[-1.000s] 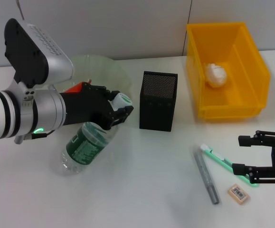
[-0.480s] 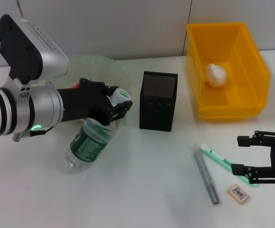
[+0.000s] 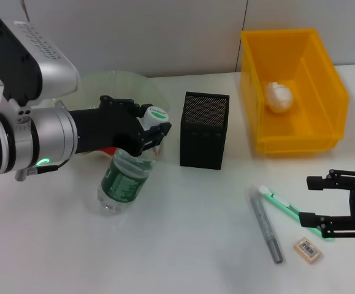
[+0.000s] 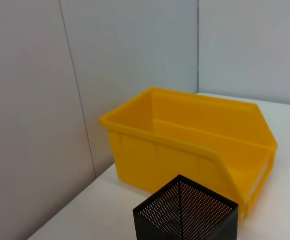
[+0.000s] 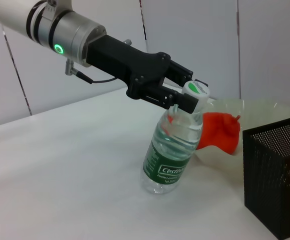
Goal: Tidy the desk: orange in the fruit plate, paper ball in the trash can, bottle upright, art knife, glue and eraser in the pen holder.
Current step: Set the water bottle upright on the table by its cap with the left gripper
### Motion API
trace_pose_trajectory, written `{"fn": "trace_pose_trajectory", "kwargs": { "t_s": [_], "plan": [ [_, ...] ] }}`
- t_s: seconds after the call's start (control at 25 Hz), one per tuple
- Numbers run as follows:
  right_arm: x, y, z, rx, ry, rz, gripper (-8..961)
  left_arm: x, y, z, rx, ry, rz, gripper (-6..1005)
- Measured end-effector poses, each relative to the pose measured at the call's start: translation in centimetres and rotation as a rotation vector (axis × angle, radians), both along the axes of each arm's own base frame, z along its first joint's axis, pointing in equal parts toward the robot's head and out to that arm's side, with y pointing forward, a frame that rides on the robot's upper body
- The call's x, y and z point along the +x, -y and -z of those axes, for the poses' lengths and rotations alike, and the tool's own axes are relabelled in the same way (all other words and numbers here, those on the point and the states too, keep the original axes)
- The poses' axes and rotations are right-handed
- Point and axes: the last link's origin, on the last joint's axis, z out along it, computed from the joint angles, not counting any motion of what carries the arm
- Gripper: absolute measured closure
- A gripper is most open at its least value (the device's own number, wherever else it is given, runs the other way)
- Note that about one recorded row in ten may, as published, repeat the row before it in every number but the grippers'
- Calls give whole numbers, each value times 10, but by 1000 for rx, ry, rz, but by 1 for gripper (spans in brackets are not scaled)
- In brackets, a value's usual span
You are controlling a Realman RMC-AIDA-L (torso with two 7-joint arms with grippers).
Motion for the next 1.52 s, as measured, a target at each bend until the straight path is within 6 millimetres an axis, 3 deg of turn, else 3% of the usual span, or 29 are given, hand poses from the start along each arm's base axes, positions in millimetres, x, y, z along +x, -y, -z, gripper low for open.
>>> {"fn": "trace_pose_trajectory", "kwargs": {
  "t_s": [1.52],
  "plan": [
    [-1,1,0,-9,4,-6,187,-20,11,-13,34,112,-40,552]
  ]
}}
